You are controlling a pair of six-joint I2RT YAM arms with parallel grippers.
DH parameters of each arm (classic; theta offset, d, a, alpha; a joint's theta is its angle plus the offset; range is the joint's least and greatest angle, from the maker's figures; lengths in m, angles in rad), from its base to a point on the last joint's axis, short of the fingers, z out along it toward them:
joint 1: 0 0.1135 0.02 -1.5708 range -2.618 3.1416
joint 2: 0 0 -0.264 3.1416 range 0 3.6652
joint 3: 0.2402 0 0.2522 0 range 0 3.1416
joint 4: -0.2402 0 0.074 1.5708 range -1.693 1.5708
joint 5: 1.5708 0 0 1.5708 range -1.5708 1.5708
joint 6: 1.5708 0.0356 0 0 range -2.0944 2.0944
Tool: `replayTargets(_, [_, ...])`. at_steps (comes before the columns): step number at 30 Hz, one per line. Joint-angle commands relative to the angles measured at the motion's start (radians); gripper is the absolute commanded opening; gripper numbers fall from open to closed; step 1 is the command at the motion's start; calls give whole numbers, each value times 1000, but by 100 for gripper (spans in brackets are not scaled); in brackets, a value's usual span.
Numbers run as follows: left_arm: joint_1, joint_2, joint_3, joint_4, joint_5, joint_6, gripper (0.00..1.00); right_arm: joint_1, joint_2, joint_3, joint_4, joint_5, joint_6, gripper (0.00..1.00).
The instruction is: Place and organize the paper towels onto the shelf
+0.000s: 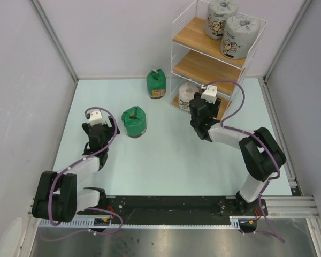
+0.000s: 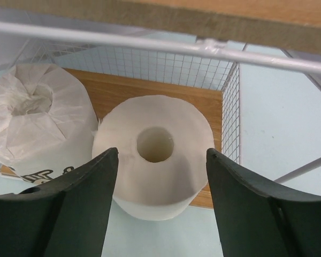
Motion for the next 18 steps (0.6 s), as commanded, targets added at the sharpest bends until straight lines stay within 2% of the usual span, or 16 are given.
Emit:
replayTargets(1, [5,1,43,18,12,14,100,4,-73,5,-20,31,38,72])
replayTargets(7, [5,1,43,17,10,13,100,73,-159,1,-66,6,24,72])
replayTargets(10, [5,-2,41,17,9,11,100,130,-216,-1,-141,-31,49,72])
replayTargets(13, [5,-6,40,17,7,11,100,193,-289,-25,-224,-37,82,73])
replayTargets(18, [5,-16,35,18,4,11,100,233,-435,-81,-449,-98,245,73])
